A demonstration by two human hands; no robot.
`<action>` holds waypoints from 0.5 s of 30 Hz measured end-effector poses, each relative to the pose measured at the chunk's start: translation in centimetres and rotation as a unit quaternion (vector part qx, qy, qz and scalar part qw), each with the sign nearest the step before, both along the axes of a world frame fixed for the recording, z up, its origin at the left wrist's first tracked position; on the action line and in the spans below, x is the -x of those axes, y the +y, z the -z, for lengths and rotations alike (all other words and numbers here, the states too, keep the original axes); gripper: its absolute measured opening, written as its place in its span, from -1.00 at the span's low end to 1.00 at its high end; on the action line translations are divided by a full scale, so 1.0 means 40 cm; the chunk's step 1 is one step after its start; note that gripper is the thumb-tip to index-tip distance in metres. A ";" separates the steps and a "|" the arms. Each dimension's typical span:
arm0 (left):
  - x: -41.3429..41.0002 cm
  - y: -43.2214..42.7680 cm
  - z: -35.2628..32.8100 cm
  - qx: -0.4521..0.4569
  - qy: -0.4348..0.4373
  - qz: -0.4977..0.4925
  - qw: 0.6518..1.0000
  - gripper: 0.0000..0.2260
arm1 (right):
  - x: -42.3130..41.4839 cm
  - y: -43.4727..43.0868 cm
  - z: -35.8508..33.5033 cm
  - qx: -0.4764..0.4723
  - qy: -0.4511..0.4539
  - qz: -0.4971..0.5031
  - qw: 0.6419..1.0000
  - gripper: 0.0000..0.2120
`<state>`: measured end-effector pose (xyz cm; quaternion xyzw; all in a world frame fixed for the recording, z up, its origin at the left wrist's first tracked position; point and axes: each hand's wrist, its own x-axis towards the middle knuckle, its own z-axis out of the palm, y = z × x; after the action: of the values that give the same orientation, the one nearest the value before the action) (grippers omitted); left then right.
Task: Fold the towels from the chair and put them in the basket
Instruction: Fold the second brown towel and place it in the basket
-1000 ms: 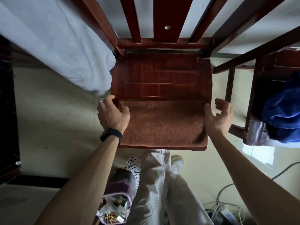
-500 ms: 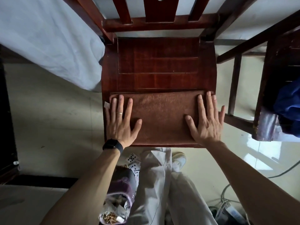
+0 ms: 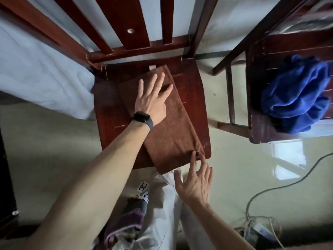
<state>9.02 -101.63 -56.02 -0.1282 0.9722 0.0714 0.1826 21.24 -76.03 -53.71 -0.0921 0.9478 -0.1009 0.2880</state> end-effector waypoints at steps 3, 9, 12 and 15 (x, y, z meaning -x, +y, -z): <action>-0.064 0.094 -0.025 -0.060 0.054 -0.116 0.990 -0.35 | 0.038 0.006 -0.007 0.027 -0.028 0.134 0.990 -0.30; -0.392 0.289 -0.041 -0.127 0.124 -0.495 0.850 -0.57 | 0.164 0.057 0.010 0.133 -0.050 0.195 0.970 -0.70; -0.477 0.348 -0.010 -0.215 0.023 -0.612 0.760 -0.63 | 0.212 0.057 0.023 0.117 -0.089 0.191 0.971 -0.75; -0.491 0.395 -0.005 -0.260 -0.013 -0.627 0.734 -0.68 | 0.237 0.055 0.025 0.091 -0.132 0.195 0.967 -0.74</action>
<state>28.65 -85.82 -55.83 -0.6576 0.6121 0.4178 0.1355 11.75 -73.81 -54.72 0.0832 0.8877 -0.2526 0.3758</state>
